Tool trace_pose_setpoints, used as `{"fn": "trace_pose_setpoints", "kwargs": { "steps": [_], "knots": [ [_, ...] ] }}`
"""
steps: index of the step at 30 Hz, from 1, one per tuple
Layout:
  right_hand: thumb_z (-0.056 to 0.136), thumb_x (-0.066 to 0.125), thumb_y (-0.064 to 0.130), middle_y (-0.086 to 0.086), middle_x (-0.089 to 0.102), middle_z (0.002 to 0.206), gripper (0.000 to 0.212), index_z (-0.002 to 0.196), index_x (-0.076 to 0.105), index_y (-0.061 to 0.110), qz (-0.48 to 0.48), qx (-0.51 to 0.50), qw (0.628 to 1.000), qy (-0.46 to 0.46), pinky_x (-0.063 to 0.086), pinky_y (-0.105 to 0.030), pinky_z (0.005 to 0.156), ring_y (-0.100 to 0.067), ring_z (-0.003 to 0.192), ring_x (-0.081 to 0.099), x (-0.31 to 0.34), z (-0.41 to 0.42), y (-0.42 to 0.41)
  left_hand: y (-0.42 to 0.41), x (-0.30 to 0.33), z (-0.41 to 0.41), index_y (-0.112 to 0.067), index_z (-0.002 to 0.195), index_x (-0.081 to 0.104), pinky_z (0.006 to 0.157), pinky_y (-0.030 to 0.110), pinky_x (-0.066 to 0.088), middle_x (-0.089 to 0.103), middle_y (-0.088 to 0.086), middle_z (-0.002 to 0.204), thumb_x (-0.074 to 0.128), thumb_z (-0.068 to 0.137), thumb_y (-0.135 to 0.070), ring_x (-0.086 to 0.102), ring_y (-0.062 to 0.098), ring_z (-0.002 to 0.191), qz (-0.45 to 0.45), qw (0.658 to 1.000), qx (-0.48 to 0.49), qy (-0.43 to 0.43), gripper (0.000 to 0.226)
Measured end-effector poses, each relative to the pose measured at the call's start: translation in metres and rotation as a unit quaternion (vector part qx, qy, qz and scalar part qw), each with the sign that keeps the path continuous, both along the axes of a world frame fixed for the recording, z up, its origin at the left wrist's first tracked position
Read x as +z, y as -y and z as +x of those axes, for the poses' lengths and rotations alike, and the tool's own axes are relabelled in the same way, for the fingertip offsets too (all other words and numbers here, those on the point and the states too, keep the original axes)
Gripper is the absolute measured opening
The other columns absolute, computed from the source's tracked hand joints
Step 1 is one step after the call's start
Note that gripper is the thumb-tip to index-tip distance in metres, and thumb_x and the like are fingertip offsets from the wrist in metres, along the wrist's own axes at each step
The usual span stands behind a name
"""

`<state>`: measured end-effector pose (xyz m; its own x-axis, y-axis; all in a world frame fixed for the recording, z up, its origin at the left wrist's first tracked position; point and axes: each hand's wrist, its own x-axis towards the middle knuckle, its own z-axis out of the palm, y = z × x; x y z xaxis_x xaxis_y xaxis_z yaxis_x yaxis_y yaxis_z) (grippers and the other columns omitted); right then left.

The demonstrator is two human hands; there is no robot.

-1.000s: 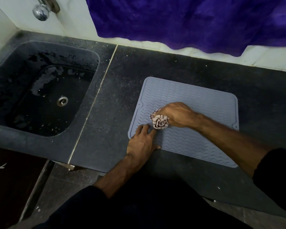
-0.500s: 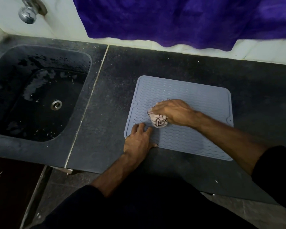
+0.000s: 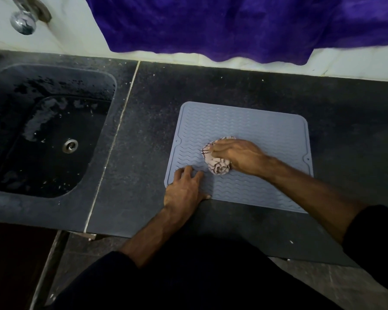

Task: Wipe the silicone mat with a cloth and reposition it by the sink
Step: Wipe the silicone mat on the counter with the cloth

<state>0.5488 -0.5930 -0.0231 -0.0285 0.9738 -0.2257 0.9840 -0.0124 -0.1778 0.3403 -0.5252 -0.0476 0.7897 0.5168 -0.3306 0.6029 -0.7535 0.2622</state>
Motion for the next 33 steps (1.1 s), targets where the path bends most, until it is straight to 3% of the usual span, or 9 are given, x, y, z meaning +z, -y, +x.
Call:
{"fn": "trace_pose_setpoints", "kwargs": {
  "steps": [4, 10, 17, 24, 28, 33],
  "knots": [
    [0.092, 0.054, 0.016, 0.004, 0.044, 0.146, 0.045, 0.136, 0.05, 0.023, -0.003, -0.008, 1.0, -0.006, 0.021, -0.031, 0.114, -0.017, 0.139, 0.034, -0.003, 0.01, 0.014, -0.001, 0.001, -0.001, -0.032, 0.136, 0.037, 0.089, 0.048, 0.051, 0.027, 0.0, 0.144, 0.062, 0.081, -0.059, 0.029, 0.026, 0.132, 0.014, 1.0, -0.005, -0.002, 0.066],
    [0.081, 0.071, 0.018, -0.001, 0.055, 0.138, 0.055, 0.133, 0.053, 0.022, -0.037, -0.043, 0.998, 0.002, 0.035, -0.037, 0.109, -0.021, 0.13, 0.046, 0.007, 0.023, 0.017, 0.001, 0.004, 0.001, -0.033, 0.139, 0.036, 0.092, 0.048, 0.05, 0.027, 0.002, 0.146, 0.063, 0.081, -0.056, 0.028, 0.027, 0.134, 0.003, 1.0, -0.001, -0.006, 0.068],
    [0.082, 0.063, 0.006, 0.002, 0.043, 0.147, 0.057, 0.135, 0.05, 0.022, 0.014, -0.032, 0.999, 0.001, 0.024, -0.037, 0.116, -0.019, 0.139, 0.035, -0.009, 0.006, 0.017, 0.0, 0.009, 0.002, -0.032, 0.14, 0.034, 0.093, 0.048, 0.049, 0.025, 0.002, 0.147, 0.062, 0.083, -0.056, 0.027, 0.026, 0.135, -0.003, 1.0, -0.005, -0.018, 0.069],
    [0.079, 0.072, 0.024, 0.004, 0.052, 0.14, 0.059, 0.134, 0.051, 0.028, -0.004, -0.087, 0.996, 0.017, 0.033, -0.033, 0.11, -0.017, 0.131, 0.044, 0.001, 0.027, 0.033, 0.001, 0.008, 0.002, -0.032, 0.14, 0.036, 0.093, 0.047, 0.05, 0.026, 0.001, 0.146, 0.062, 0.082, -0.057, 0.027, 0.026, 0.134, 0.007, 1.0, -0.006, -0.012, 0.068],
    [0.083, 0.069, 0.021, 0.005, 0.043, 0.147, 0.064, 0.14, 0.043, 0.026, 0.005, -0.078, 0.996, 0.031, 0.028, -0.033, 0.114, -0.015, 0.137, 0.036, -0.008, 0.014, 0.029, 0.0, 0.005, 0.002, -0.032, 0.139, 0.036, 0.091, 0.048, 0.051, 0.026, 0.001, 0.145, 0.062, 0.081, -0.058, 0.028, 0.026, 0.133, 0.012, 1.0, -0.008, -0.009, 0.068],
    [0.084, 0.067, 0.026, 0.005, 0.05, 0.142, 0.056, 0.137, 0.047, 0.03, 0.006, -0.112, 0.993, 0.019, 0.03, -0.033, 0.11, -0.018, 0.132, 0.044, -0.003, 0.026, 0.045, 0.0, 0.004, 0.001, -0.032, 0.137, 0.037, 0.09, 0.047, 0.051, 0.026, 0.001, 0.144, 0.062, 0.081, -0.059, 0.029, 0.026, 0.133, 0.017, 1.0, -0.01, -0.009, 0.067]
  ]
}}
